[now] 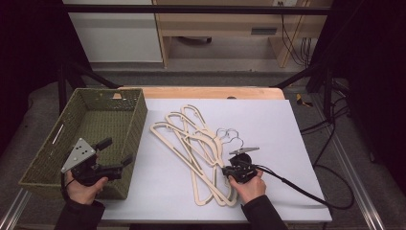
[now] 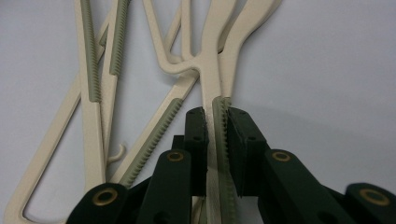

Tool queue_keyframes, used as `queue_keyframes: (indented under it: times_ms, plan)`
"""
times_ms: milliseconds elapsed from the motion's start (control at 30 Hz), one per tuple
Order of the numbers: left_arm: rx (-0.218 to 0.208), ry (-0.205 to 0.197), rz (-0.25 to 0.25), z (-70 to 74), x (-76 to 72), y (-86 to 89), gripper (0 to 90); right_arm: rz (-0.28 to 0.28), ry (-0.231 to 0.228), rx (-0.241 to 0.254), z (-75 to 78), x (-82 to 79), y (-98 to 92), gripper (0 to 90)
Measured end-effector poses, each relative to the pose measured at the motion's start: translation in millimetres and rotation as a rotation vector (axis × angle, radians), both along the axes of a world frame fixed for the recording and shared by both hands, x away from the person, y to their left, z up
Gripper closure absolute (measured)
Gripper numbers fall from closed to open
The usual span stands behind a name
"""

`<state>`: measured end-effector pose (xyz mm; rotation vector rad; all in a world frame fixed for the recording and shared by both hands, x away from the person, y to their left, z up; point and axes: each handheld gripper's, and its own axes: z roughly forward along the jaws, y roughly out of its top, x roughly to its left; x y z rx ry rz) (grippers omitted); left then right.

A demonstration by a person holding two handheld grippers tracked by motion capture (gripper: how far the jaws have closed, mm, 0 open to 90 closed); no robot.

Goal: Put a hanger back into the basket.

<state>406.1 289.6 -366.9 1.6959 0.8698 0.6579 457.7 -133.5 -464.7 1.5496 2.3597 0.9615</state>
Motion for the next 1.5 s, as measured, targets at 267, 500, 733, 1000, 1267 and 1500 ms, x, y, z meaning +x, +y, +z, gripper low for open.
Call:
queue_keyframes:
  times_ms: [267,500,733,1000,1267,1500]
  plan:
    - [-0.001,-0.002,-0.002,0.6,-0.6,-0.6,8.4,0.005,-0.012,0.005,3.1,-0.5,-3.9,78.9]
    - [0.001,-0.001,-0.003,0.5,-0.6,-1.2,8.3,0.022,-0.01,0.001,-0.3,0.8,-5.1,78.6]
    - [0.006,0.002,-0.01,0.2,-0.8,-3.0,8.4,0.064,-0.014,0.021,1.3,-3.4,-13.4,78.1]
    - [0.007,0.001,-0.012,0.6,-1.4,-4.3,8.4,0.091,0.011,0.031,-0.5,-5.6,-16.9,79.3]
    - [0.011,0.005,-0.02,0.6,-2.1,-8.3,8.3,0.056,-0.021,0.034,8.7,-8.3,-22.2,80.1]
    - [0.018,0.001,-0.038,3.5,-5.2,-16.3,8.3,0.061,-0.043,0.052,14.6,-11.4,-24.2,80.5]
